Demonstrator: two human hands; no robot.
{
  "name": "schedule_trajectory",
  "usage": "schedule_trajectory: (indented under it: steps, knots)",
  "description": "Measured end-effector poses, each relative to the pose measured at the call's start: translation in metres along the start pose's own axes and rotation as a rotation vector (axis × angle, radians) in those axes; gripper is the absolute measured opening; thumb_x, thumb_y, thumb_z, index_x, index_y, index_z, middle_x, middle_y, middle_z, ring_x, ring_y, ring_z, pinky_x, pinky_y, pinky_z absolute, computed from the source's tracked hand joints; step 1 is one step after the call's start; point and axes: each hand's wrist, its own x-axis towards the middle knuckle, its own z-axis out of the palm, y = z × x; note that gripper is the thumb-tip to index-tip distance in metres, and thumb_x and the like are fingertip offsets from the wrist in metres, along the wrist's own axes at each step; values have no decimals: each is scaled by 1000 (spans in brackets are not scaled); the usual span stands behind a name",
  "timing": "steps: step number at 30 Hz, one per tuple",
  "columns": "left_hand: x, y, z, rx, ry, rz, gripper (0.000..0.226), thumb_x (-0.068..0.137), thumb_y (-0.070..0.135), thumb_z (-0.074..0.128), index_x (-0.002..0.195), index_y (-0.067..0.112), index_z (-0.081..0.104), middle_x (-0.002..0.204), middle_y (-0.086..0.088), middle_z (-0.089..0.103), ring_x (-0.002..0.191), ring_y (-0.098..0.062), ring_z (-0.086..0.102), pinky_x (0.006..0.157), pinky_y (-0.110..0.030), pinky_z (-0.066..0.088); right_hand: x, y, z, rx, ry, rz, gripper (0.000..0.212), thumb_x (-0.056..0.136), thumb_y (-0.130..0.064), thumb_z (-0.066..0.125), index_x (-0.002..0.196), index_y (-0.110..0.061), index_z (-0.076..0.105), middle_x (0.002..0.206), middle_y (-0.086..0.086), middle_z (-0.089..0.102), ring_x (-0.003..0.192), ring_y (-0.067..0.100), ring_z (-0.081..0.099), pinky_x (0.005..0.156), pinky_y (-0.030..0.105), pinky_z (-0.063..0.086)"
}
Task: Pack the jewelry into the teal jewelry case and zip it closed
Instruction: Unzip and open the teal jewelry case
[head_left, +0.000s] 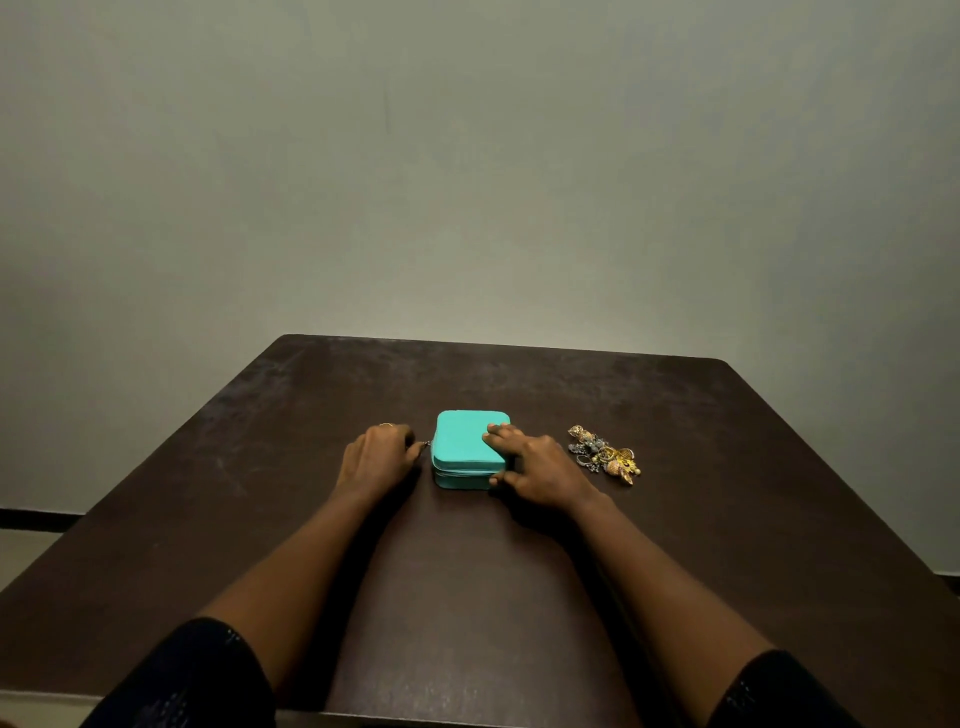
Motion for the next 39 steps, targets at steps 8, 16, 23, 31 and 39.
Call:
schedule_trajectory:
  steps: [8,16,23,31,39]
  knots:
    - [31,1,5,-7,-16,16,28,90,39,52,96,15,67,104,-9,64,95,-29,60,76,-34,49,1,4,0,22,7,-10,64,83,-26,68,140,-18,41,151,-2,33,141,11,27,116,27,20]
    - [58,8,9,14,-48,121,23,91,35,53,103,19,66,107,-7,62,97,-29,60,77,-35,49,2,8,0,35,6,-36,64,83,-26,68,140,-18,42,150,-2,34,141,9,25,116,25,19]
    - [62,9,18,-60,-66,137,22,91,28,53,103,17,66,105,-4,62,96,-26,59,75,-35,47,4,9,3,57,-5,-25,65,82,-26,68,140,-20,41,151,-4,33,142,6,23,118,30,20]
    - [66,11,9,-461,-222,78,30,97,12,43,124,12,55,122,-5,57,110,-18,54,88,-25,42,0,11,5,305,35,27,72,73,-22,77,137,-22,45,149,-8,35,134,-5,21,118,26,18]
    - [26,18,-10,-1315,-651,-193,79,69,39,78,135,18,39,133,-5,49,98,-9,57,67,-19,53,15,17,4,955,-84,309,129,47,-2,85,148,-34,11,156,6,20,142,21,24,111,47,34]
